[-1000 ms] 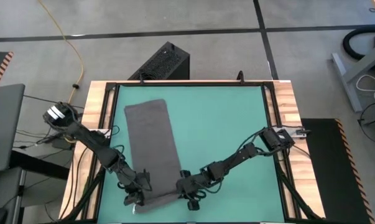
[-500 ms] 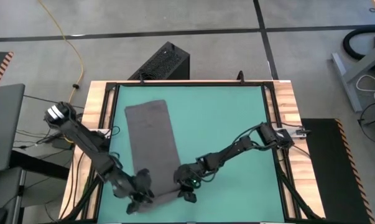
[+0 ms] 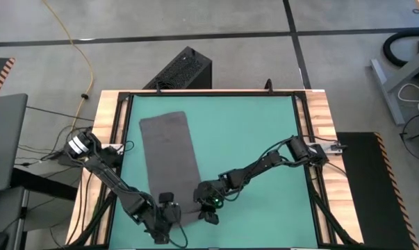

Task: Roll towel
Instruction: Roll the gray towel

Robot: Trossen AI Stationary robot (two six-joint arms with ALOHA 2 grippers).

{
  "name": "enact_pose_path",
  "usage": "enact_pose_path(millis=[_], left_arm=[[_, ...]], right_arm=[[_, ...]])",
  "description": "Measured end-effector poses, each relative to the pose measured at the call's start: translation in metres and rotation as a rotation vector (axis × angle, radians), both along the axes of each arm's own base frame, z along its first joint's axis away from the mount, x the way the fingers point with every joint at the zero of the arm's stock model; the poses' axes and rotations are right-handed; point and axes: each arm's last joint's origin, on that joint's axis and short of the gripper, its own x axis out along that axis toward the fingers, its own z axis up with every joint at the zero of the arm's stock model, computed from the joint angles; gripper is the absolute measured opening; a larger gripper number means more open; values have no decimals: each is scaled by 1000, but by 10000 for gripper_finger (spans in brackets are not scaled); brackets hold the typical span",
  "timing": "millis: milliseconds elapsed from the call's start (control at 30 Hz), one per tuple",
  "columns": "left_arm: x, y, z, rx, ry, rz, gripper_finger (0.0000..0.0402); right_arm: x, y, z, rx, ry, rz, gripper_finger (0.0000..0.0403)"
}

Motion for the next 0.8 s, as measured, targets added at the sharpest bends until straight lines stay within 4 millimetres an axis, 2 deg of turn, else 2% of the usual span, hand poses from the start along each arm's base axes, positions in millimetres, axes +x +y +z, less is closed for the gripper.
enact_pose_path(millis=[133, 467, 633, 800], left_arm=[[-2, 4, -5, 9, 23, 18, 3], [-9, 10, -24, -50, 25, 50, 4], [-11, 9, -27, -59, 16, 51, 4], [-12, 9, -27, -54, 14, 53, 4]], right_arm=[[0, 0, 0, -3, -3, 1, 68], [2, -12, 6, 50, 30, -15, 162], [-4, -16, 30, 6, 9, -12, 188], [-18, -9, 60, -155, -70, 7, 190]])
